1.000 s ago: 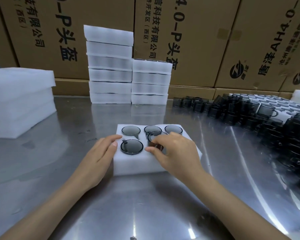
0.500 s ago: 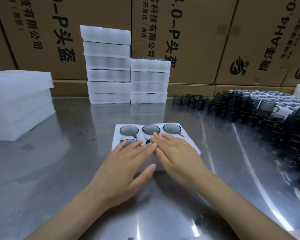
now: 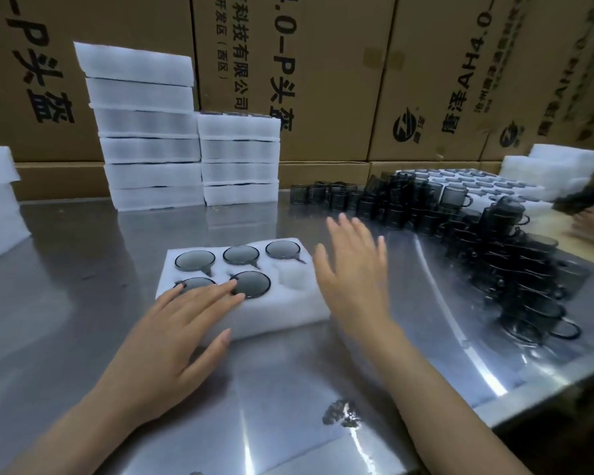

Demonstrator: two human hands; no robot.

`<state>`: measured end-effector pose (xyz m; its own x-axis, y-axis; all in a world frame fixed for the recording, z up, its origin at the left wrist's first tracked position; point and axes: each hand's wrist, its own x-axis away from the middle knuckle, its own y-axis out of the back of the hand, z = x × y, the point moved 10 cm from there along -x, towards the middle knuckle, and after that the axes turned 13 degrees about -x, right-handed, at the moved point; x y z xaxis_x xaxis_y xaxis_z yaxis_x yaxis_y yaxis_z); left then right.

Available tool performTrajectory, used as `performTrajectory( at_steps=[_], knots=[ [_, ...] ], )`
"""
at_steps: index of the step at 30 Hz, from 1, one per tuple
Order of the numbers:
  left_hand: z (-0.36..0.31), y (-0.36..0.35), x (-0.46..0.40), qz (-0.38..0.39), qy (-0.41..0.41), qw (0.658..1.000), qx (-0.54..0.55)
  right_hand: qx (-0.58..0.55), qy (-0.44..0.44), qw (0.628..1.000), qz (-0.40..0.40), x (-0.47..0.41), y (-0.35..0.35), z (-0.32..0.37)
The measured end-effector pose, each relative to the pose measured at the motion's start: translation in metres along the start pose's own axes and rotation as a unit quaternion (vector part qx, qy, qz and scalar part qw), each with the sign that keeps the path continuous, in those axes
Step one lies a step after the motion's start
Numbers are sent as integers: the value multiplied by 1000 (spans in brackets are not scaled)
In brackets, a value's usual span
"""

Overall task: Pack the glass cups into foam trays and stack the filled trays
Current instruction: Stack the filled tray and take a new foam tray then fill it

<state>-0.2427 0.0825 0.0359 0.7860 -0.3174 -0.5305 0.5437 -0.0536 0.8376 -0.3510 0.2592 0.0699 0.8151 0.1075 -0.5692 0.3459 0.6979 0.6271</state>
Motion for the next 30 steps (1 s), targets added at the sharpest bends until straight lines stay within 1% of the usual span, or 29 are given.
performTrajectory(
  at_steps=[1, 3, 4, 5, 10, 13, 16, 19, 22, 25, 27, 30],
  knots=[
    [0, 1, 0, -5, 1, 1000, 6, 56, -64, 996, -24, -4, 15, -25],
    [0, 3, 0, -13, 3, 1000, 14, 145, -200, 969, -25, -1, 40, -74],
    [1, 4, 0, -15, 6, 1000, 21, 174, -252, 952, -21, 4, 50, -92],
    [2, 4, 0, -18, 9, 999, 28, 196, -285, 938, -21, 9, 58, -107],
    [2, 8, -1, -41, 7, 998, 44, 249, -358, 899, -23, 20, 95, -148],
    [3, 8, -1, -47, 10, 998, 45, 246, -371, 895, -12, 19, 104, -166],
    [5, 7, -1, -47, 16, 997, 52, 241, -340, 909, -14, 14, 101, -166],
    [6, 6, -1, -43, 19, 997, 56, 257, -274, 927, -11, 6, 87, -150],
    [4, 6, -2, -39, 23, 997, 58, 243, -171, 955, 4, -3, 62, -118],
    [4, 8, -1, -38, 26, 998, 53, 205, -43, 977, 53, -6, 29, -81],
    [3, 9, -1, -37, 28, 998, 52, 162, 35, 982, 94, -2, 9, -60],
    [3, 8, -1, -28, 30, 998, 50, 101, 138, 978, 121, 8, -5, -32]
  ],
)
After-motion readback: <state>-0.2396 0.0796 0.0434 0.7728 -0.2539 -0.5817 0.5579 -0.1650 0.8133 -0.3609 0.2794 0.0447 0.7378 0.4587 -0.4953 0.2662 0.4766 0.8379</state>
